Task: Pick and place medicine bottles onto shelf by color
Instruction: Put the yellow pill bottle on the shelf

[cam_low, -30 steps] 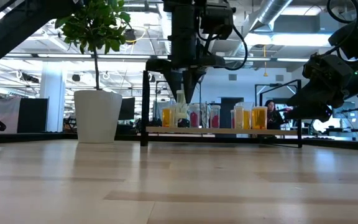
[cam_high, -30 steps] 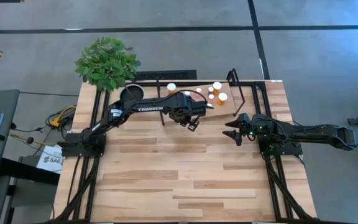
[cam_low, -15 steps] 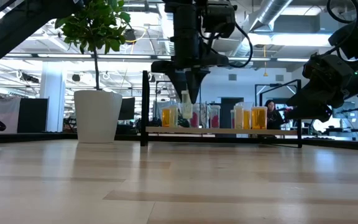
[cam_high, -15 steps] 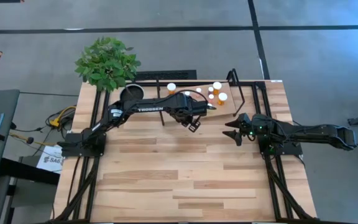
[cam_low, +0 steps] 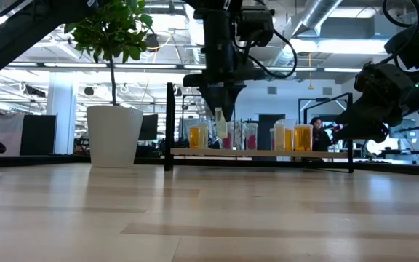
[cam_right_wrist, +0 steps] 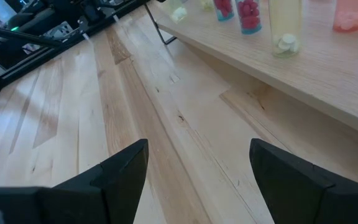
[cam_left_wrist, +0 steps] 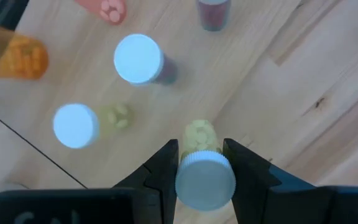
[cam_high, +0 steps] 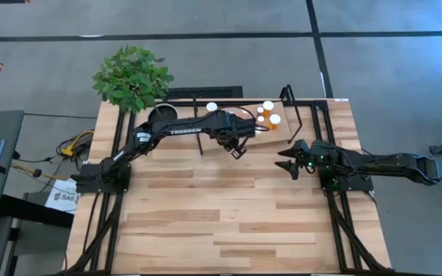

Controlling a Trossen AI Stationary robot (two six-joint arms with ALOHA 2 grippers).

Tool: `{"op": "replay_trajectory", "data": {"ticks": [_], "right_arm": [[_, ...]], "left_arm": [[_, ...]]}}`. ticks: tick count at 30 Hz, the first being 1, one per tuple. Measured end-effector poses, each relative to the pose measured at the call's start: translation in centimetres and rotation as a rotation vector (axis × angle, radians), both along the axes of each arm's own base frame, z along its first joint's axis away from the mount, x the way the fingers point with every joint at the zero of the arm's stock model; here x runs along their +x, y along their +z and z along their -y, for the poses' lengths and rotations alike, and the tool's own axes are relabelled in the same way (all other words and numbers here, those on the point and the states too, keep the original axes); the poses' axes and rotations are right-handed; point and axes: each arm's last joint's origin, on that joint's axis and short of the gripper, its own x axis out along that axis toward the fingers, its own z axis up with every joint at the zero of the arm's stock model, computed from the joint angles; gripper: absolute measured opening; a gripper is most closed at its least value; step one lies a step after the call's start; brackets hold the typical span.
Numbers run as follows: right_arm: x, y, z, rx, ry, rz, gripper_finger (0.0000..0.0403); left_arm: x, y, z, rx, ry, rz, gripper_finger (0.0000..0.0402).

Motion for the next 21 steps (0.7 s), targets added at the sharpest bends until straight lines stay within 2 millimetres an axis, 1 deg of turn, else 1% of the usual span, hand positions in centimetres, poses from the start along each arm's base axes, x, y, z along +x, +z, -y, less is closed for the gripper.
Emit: {"op": "replay_trajectory", "data": {"ticks": [4, 10, 21], "right_arm": [[0.00, 0.00, 0.00, 0.000, 0.000, 0.000, 0.0301], [0.00, 0.01, 0.00, 0.000, 0.000, 0.000, 0.0301], [0.00, 0.00, 0.00, 0.000, 0.000, 0.000, 0.0301]], "left_arm": [[-0.13, -0.03, -0.44, -0.017, -0.046, -0.016, 0.0096], [-0.12, -0.03, -0.40, -0.002, -0.117, -0.037, 0.0096], [-0.10, -0.02, -0.60, 0.009, -0.157, -0.045, 0.0096]]}}
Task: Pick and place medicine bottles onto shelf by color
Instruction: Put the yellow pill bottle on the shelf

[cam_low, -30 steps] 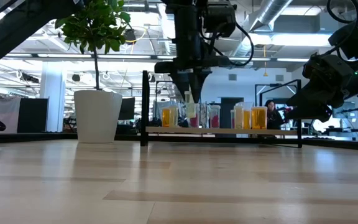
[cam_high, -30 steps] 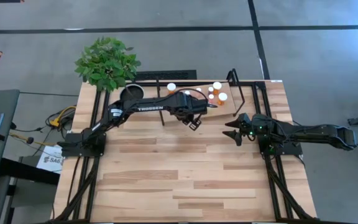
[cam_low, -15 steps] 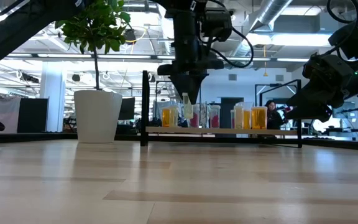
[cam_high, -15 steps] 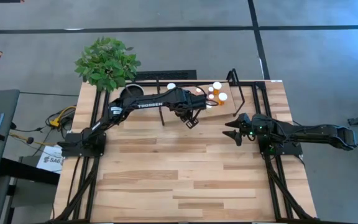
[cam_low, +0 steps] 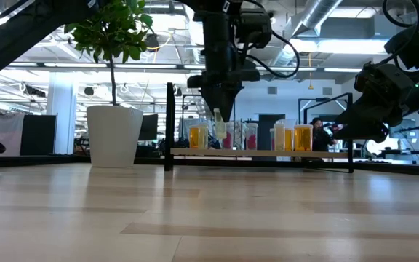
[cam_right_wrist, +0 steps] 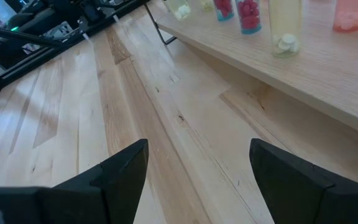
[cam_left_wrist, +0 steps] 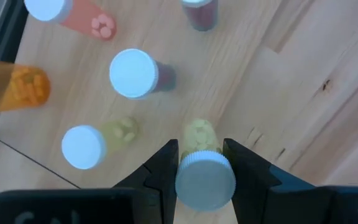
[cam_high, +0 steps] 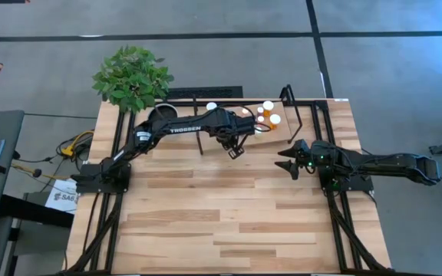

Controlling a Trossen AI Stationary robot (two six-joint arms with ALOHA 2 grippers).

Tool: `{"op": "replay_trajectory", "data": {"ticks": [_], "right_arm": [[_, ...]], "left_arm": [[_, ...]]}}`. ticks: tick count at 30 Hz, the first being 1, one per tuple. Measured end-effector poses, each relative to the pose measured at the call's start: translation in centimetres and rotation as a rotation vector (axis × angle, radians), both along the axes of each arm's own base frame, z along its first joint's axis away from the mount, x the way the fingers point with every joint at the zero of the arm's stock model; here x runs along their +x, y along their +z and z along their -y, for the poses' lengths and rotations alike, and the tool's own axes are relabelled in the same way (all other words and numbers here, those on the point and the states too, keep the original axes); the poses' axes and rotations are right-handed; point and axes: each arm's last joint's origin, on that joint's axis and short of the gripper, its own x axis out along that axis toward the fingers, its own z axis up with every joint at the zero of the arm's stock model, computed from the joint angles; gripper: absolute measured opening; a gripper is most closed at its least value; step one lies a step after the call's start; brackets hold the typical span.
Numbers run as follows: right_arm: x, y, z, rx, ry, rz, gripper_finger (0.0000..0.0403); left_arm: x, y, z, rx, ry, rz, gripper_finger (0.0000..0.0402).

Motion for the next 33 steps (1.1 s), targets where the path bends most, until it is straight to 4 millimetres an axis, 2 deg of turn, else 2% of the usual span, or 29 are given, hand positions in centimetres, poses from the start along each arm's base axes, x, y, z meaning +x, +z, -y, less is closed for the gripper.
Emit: {"op": "replay_trajectory", "data": {"ticks": [6, 26, 33], "right_arm": [[0.0, 0.0, 0.0, 0.000, 0.000, 0.000, 0.0301], [0.0, 0.0, 0.0, 0.000, 0.000, 0.000, 0.0301], [0.0, 0.0, 0.0, 0.000, 0.000, 0.000, 0.0301]], "left_arm": [[0.1, -1.1, -0.1, -0.011, -0.010, -0.003, 0.0096], [0.0, -1.6, -1.6, -0.012, -0.002, 0.010, 0.0096], [0.3, -2.7, -1.8, -0.047, -0.001, -0.006, 0.0096]]}}
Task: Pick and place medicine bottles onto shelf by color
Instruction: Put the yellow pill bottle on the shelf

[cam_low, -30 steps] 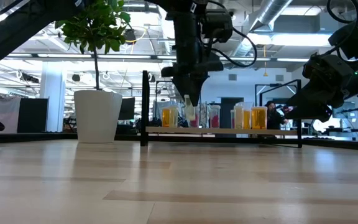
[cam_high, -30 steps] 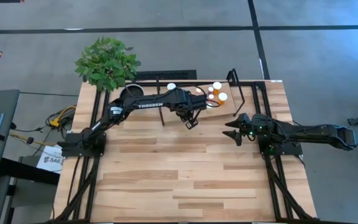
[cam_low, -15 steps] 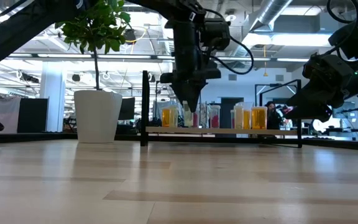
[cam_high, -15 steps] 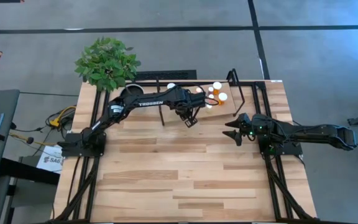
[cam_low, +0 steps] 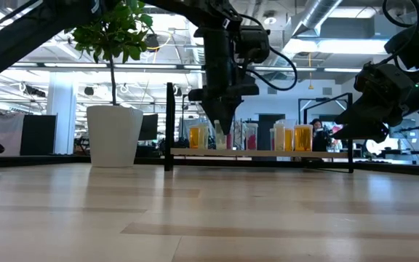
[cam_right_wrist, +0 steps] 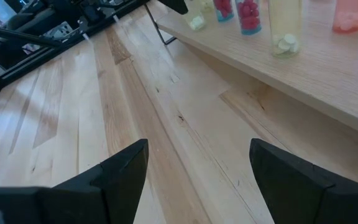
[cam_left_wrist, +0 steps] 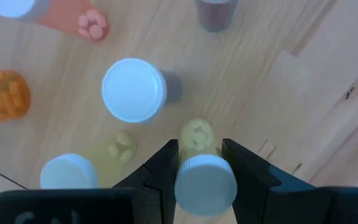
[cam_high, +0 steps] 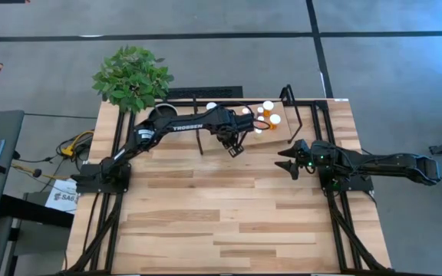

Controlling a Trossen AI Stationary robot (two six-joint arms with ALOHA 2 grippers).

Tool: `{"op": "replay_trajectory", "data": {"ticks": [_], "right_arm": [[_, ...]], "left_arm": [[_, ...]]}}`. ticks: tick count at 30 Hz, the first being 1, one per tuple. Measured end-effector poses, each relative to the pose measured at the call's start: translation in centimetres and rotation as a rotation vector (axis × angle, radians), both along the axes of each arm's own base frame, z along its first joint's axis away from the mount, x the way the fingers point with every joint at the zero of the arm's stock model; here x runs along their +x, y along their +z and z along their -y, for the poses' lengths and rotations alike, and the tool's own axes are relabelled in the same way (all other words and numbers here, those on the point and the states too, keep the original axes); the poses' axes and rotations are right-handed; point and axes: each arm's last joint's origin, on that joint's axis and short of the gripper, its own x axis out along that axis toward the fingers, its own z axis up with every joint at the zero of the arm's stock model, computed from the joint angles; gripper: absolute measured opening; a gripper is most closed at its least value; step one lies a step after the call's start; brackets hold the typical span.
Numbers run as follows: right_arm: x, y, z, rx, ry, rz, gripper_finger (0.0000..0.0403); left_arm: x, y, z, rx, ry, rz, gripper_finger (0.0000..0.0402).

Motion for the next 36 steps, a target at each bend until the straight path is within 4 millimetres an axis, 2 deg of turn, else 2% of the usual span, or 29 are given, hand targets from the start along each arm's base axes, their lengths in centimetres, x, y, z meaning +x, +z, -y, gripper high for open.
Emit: {"op": "replay_trajectory", "data": {"ticks": [12, 33, 36], "right_arm": [[0.00, 0.00, 0.00, 0.000, 0.000, 0.000, 0.0301], [0.00, -0.01, -0.01, 0.000, 0.001, 0.000, 0.0301], [0.00, 0.00, 0.00, 0.000, 0.001, 0.000, 0.0301]], "left_arm": [[0.08, 0.01, -0.05, 0.008, 0.008, -0.003, 0.0101], [0.02, -0.21, -0.17, 0.014, 0.014, -0.018, 0.0203], [-0.27, 0.36, -0.43, 0.008, 0.020, -0.034, 0.0219]]}}
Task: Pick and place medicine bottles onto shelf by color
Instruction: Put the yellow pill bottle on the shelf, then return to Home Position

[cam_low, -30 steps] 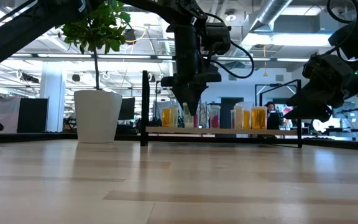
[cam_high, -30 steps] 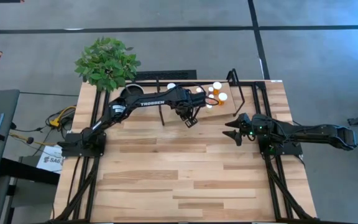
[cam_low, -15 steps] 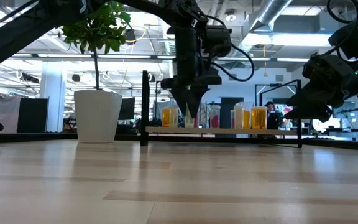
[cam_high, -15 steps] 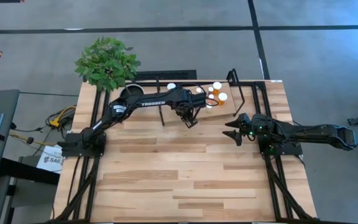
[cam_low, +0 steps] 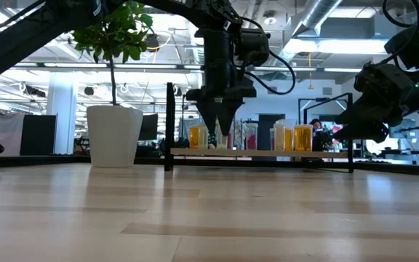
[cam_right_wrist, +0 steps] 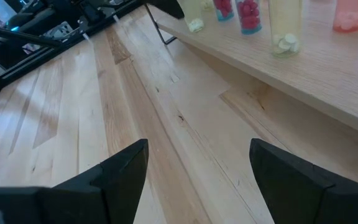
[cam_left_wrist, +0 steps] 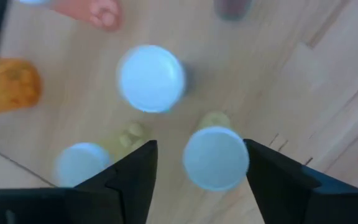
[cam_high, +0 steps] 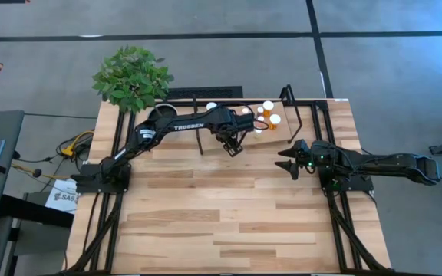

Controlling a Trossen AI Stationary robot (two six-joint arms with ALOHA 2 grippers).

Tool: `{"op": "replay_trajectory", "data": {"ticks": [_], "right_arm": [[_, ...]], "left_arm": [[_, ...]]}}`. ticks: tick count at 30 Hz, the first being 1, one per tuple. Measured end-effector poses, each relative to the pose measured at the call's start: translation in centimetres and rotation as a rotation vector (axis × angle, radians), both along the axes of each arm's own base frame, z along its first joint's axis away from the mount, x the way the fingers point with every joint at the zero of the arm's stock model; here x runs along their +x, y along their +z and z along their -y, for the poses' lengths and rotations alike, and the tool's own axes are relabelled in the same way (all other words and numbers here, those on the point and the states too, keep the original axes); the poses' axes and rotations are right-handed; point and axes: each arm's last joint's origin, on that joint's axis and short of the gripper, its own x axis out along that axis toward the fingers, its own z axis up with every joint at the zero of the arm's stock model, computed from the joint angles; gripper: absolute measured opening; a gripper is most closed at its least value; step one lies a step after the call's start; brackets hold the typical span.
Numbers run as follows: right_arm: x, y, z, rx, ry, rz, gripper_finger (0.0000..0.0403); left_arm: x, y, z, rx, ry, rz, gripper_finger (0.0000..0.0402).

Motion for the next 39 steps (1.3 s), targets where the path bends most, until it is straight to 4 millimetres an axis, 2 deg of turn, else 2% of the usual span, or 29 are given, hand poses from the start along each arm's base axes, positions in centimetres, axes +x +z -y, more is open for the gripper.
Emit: {"op": "replay_trajectory", "data": {"ticks": [10, 15, 20, 24, 28, 31, 39], "right_arm": [[0.0, 0.0, 0.0, 0.000, 0.000, 0.000, 0.0301], [0.0, 0.0, 0.0, 0.000, 0.000, 0.000, 0.0301], [0.0, 0.0, 0.0, 0.000, 0.000, 0.000, 0.0301], [0.0, 0.0, 0.0, 0.000, 0.000, -0.001, 0.0301], [0.0, 0.0, 0.0, 0.000, 0.001, 0.000, 0.0301], [0.0, 0.0, 0.0, 0.000, 0.000, 0.000, 0.0301], [0.0, 0.0, 0.0, 0.000, 0.001, 0.000, 0.0301]], "left_arm": [[-0.3, 2.5, 0.0, -0.008, -0.010, 0.016, 0.0259], [-0.6, 4.2, 0.2, -0.011, -0.016, 0.026, 0.0261], [-0.9, 4.9, 0.6, -0.010, -0.027, 0.026, 0.0261], [-1.3, 6.4, 1.2, 0.016, -0.029, 0.068, 0.0261], [-2.1, 8.7, 2.1, 0.033, -0.004, 0.132, 0.0261], [-3.2, 11.2, 3.0, 0.031, 0.036, 0.213, 0.0261], [-8.3, 19.0, 6.1, -0.046, 0.061, 0.454, 0.0261]]}}
